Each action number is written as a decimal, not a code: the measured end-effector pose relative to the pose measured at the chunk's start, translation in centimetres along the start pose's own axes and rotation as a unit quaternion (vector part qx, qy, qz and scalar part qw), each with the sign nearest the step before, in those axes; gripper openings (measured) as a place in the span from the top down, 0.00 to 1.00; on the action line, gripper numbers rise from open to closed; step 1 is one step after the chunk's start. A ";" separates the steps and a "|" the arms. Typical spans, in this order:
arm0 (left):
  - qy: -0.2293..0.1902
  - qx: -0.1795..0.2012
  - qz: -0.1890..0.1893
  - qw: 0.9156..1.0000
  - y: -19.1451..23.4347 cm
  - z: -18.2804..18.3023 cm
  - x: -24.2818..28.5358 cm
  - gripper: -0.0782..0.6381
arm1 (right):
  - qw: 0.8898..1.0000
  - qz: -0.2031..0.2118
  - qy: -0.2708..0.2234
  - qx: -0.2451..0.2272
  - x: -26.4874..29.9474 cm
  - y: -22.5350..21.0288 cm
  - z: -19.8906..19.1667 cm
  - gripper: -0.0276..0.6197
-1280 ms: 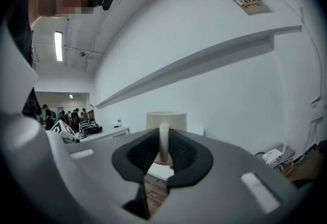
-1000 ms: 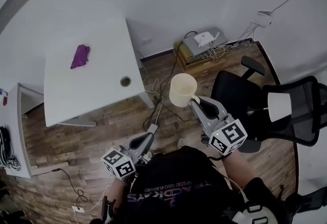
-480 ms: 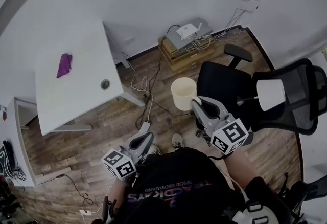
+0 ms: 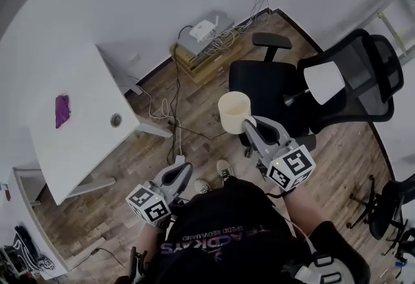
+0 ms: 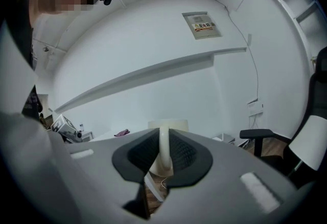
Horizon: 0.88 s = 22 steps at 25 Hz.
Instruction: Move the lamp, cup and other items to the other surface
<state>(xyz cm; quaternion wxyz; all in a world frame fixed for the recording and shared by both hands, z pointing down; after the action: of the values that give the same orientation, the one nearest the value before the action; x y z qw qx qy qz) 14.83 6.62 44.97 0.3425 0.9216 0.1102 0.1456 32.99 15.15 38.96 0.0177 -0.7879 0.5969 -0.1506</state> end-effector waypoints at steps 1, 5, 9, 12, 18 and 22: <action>0.004 -0.002 -0.011 1.000 -0.1 -0.2 -0.1 0.89 | 1.000 -0.012 -0.001 0.002 -0.6 0.2 -0.1 0.88; 0.021 -0.002 -0.054 0.998 -1.0 -1.2 -0.1 0.89 | 0.999 -0.052 -0.003 0.005 -3.0 0.9 -0.5 0.88; 0.049 -0.001 -0.092 0.995 -1.9 -2.4 0.1 0.89 | 0.996 -0.091 -0.005 0.010 -5.5 1.5 -1.1 0.88; 0.068 -0.002 -0.115 0.991 -2.7 -3.4 0.3 0.89 | 0.993 -0.118 -0.003 0.016 -7.3 1.6 -1.8 0.88; 0.088 -0.010 -0.140 0.986 -3.3 -5.7 0.1 0.89 | 0.987 -0.156 0.005 0.033 -9.8 1.4 -3.5 0.88; 0.098 -0.014 -0.137 0.986 -3.7 -6.6 0.0 0.89 | 0.986 -0.162 0.011 0.035 -10.9 1.1 -4.2 0.88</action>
<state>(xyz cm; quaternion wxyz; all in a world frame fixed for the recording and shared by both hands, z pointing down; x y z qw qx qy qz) 12.14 13.35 47.26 0.3599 0.8740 0.2666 0.1881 28.22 25.83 40.40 0.0137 -0.8712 0.4563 -0.1809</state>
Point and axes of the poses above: the fingertips, and each gripper's own axes: x forward along the fingers, y to its left, z out of its top, the point moved 1 cm from there along -x, backward along the fingers, and after that the axes turned 2 degrees about -z, right-handed, at the moved point
